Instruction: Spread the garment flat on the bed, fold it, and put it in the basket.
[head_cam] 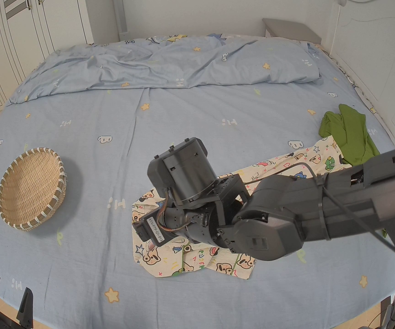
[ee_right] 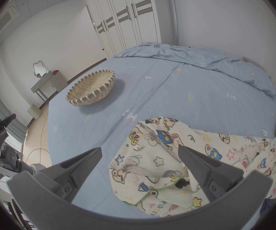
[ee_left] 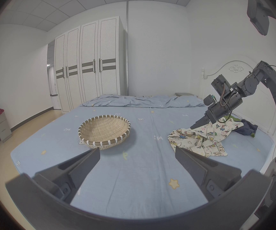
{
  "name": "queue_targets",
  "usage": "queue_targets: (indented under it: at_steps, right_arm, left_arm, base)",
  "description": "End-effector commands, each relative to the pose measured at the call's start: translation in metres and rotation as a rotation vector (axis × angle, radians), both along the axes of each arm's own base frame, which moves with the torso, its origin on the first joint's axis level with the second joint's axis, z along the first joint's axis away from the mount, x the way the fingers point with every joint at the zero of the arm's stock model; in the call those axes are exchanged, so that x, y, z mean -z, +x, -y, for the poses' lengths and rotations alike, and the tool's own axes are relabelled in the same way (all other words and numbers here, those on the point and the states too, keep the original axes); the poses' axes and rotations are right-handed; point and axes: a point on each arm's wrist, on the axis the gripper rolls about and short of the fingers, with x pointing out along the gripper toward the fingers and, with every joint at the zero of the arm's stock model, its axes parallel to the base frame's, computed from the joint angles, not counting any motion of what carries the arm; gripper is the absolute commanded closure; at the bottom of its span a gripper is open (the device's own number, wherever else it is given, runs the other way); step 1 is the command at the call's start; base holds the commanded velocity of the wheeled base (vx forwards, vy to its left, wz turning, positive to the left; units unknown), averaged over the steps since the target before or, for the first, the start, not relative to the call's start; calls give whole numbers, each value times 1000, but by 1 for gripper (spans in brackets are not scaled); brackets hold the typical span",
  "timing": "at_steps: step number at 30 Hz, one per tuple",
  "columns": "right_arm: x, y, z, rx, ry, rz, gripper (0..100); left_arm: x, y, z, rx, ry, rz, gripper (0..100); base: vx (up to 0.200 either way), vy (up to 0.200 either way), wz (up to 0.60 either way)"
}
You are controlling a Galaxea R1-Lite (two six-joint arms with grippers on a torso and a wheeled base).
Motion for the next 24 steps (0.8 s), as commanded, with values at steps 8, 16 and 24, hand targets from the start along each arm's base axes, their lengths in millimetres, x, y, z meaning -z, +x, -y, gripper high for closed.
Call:
queue_targets:
  at_steps: [8,16,24]
  right_arm:
    - [-85,-20,182,148,246,31,0]
    - [-85,-37,287,394,418,84,0]
    - [-61,-36,297,426,468,164,0]
  left_arm:
    - [5,0,0,6,3,-3,0]
    - [4,0,2,97,105,6,0]
    - [-194,-14,0,189,-311,300,0]
  base:
    - [0,0,0]
    - [0,0,0]
    - [0,0,0]
